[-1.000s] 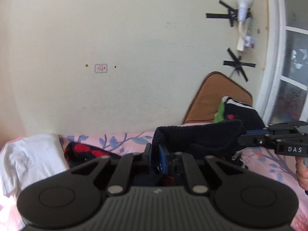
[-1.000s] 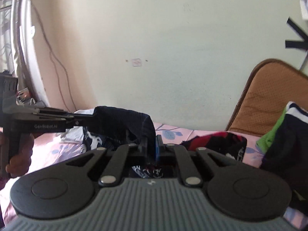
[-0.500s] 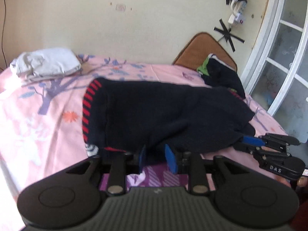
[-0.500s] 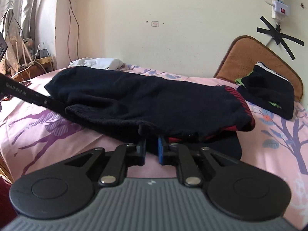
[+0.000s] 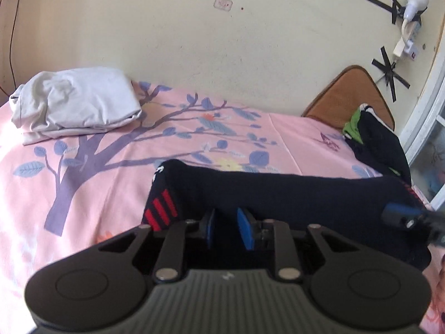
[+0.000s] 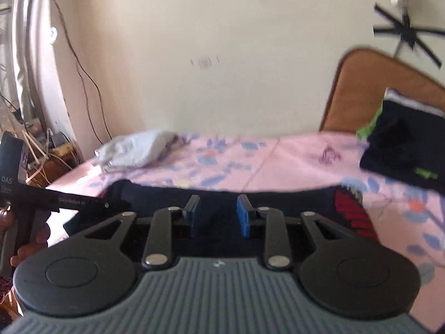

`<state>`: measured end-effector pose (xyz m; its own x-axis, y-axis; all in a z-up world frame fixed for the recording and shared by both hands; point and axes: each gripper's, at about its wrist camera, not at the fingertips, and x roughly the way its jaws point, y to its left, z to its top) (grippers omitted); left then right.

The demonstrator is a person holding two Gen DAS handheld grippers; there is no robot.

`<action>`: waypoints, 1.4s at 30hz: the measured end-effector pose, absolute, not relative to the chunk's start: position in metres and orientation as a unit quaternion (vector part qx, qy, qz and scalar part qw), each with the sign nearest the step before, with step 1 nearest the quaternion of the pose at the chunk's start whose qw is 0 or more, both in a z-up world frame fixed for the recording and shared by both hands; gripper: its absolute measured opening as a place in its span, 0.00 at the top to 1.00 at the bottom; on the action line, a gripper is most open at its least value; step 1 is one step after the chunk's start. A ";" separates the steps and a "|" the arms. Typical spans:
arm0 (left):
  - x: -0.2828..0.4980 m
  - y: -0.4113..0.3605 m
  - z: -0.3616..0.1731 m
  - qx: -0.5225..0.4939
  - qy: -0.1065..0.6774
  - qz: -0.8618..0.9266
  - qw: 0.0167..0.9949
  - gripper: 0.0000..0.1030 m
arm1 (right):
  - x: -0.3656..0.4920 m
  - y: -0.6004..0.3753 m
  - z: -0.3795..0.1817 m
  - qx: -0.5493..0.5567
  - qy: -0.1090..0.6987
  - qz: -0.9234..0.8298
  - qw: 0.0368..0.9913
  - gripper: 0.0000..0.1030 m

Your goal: Fold small clothes

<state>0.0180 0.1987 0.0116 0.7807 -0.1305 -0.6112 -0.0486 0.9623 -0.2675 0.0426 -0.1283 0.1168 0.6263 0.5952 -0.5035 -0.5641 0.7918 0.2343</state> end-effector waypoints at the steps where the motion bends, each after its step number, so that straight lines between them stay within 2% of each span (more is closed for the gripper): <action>1: 0.020 0.201 0.012 -0.141 0.332 -0.023 0.932 0.79 | 0.054 -0.127 0.101 0.016 0.324 0.294 0.899 0.74; 4: 0.015 0.198 0.014 -0.132 0.336 -0.015 0.933 0.79 | 0.053 -0.157 0.085 0.081 0.327 0.295 0.894 0.82; 6: 0.005 0.189 0.018 -0.109 0.335 -0.012 0.936 0.79 | 0.044 -0.174 0.090 0.106 0.332 0.285 0.893 0.78; 7: -0.001 0.187 0.020 -0.110 0.333 -0.017 0.936 0.74 | 0.035 -0.182 0.094 0.110 0.325 0.280 0.896 0.77; 8: -0.009 0.186 0.024 -0.121 0.328 -0.029 0.936 0.68 | 0.026 -0.191 0.097 0.116 0.319 0.275 0.900 0.73; 9: -0.016 0.186 0.029 -0.136 0.320 -0.044 0.937 0.68 | 0.017 -0.203 0.102 0.129 0.310 0.268 0.903 0.66; 11: -0.025 0.185 0.036 -0.164 0.303 -0.073 0.936 0.68 | 0.004 -0.228 0.111 0.168 0.287 0.257 0.907 0.61; 13: -0.027 0.180 0.043 -0.187 0.292 -0.102 0.932 0.68 | -0.003 -0.252 0.116 0.211 0.270 0.231 0.911 0.51; 15: -0.017 0.169 0.044 -0.197 0.297 -0.128 0.926 0.68 | -0.004 -0.269 0.117 0.243 0.272 0.201 0.909 0.32; 20: 0.010 0.134 0.028 -0.169 0.332 -0.139 0.917 0.70 | 0.018 -0.273 0.097 0.300 0.336 0.199 0.870 0.31; 22: 0.015 0.124 0.019 -0.156 0.340 -0.143 0.916 0.70 | 0.024 -0.261 0.092 0.282 0.359 0.203 0.866 0.33; 25: 0.015 0.115 0.004 -0.125 0.332 -0.132 0.926 0.75 | 0.031 -0.244 0.086 0.253 0.367 0.204 0.871 0.44; 27: 0.013 0.112 0.003 -0.105 0.326 -0.119 0.932 0.79 | 0.037 -0.233 0.079 0.253 0.375 0.213 0.866 0.67; 29: 0.012 0.109 0.004 -0.097 0.325 -0.114 0.934 0.80 | 0.045 -0.227 0.076 0.263 0.385 0.212 0.859 0.77; 33: 0.010 0.116 0.006 -0.113 0.326 -0.122 0.931 0.80 | 0.043 -0.210 0.105 0.287 0.360 0.261 0.849 0.80; 37: -0.004 0.146 0.018 -0.170 0.311 -0.139 0.925 0.77 | 0.028 -0.150 0.162 0.182 0.307 0.341 0.870 0.80; 40: -0.036 0.184 0.035 -0.186 0.263 -0.103 0.941 0.67 | 0.016 -0.093 0.181 0.092 0.291 0.391 0.868 0.80; 42: -0.060 0.218 0.044 -0.206 0.236 -0.062 0.947 0.65 | 0.009 -0.052 0.180 0.030 0.286 0.416 0.863 0.80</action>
